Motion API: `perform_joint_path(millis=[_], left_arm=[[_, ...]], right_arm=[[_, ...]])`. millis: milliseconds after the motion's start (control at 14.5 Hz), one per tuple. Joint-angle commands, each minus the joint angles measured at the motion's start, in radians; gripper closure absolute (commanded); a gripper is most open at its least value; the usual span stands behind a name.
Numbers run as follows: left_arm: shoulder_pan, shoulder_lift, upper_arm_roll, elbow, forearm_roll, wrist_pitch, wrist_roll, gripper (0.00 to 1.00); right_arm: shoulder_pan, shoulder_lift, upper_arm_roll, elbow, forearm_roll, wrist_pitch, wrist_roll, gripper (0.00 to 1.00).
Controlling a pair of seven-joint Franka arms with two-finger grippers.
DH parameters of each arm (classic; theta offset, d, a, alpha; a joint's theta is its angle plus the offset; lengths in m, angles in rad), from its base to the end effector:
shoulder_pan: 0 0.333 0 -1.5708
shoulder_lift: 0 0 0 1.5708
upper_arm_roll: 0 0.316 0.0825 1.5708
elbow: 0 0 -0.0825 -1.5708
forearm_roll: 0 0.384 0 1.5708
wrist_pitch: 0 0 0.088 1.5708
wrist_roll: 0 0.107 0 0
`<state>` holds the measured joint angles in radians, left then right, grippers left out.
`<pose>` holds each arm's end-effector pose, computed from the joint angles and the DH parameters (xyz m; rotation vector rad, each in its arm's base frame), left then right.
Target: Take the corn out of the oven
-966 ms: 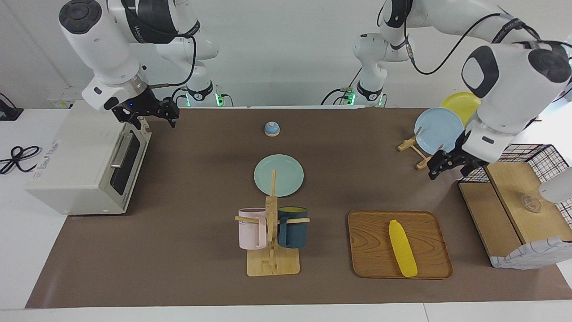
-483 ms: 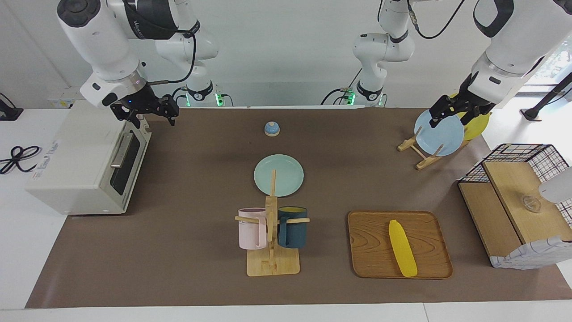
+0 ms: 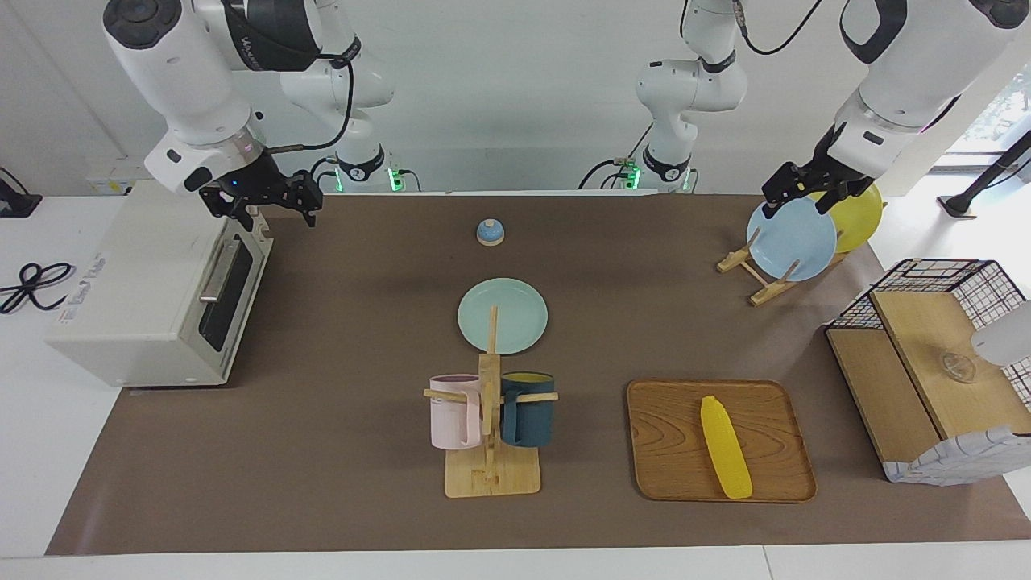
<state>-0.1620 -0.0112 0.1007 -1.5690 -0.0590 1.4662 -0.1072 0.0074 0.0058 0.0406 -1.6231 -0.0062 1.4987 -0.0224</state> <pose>0.5383 -0.0395 0.6230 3.0852 0.0654 -0.1488 0.5452 0.0254 0.5911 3.1254 0.1100 -0.2037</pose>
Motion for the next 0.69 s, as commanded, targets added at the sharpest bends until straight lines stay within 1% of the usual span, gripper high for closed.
perform_joint_path(millis=[0,276,414,483,621], left_arm=[[0.055,-0.027,-0.062,-0.034,0.021,0.046,-0.008,0.00],[0.050,-0.027,-0.061,-0.035,0.030,0.049,0.006,0.00],[0.044,-0.026,-0.067,-0.031,0.080,0.049,0.021,0.00],[0.027,-0.026,-0.065,-0.032,0.083,0.052,0.021,0.00],[0.025,-0.026,-0.067,-0.032,0.080,0.060,0.008,0.00]], right_arm=[[0.000,-0.006,-0.001,0.003,0.023,0.008,0.016,0.00],[0.000,-0.007,0.004,0.003,0.023,0.009,0.016,0.00],[-0.001,-0.007,0.004,0.003,0.023,0.009,0.016,0.00],[-0.001,-0.007,0.004,0.003,0.023,0.011,0.016,0.00],[-0.001,-0.006,0.004,0.003,0.023,0.017,0.015,0.00]])
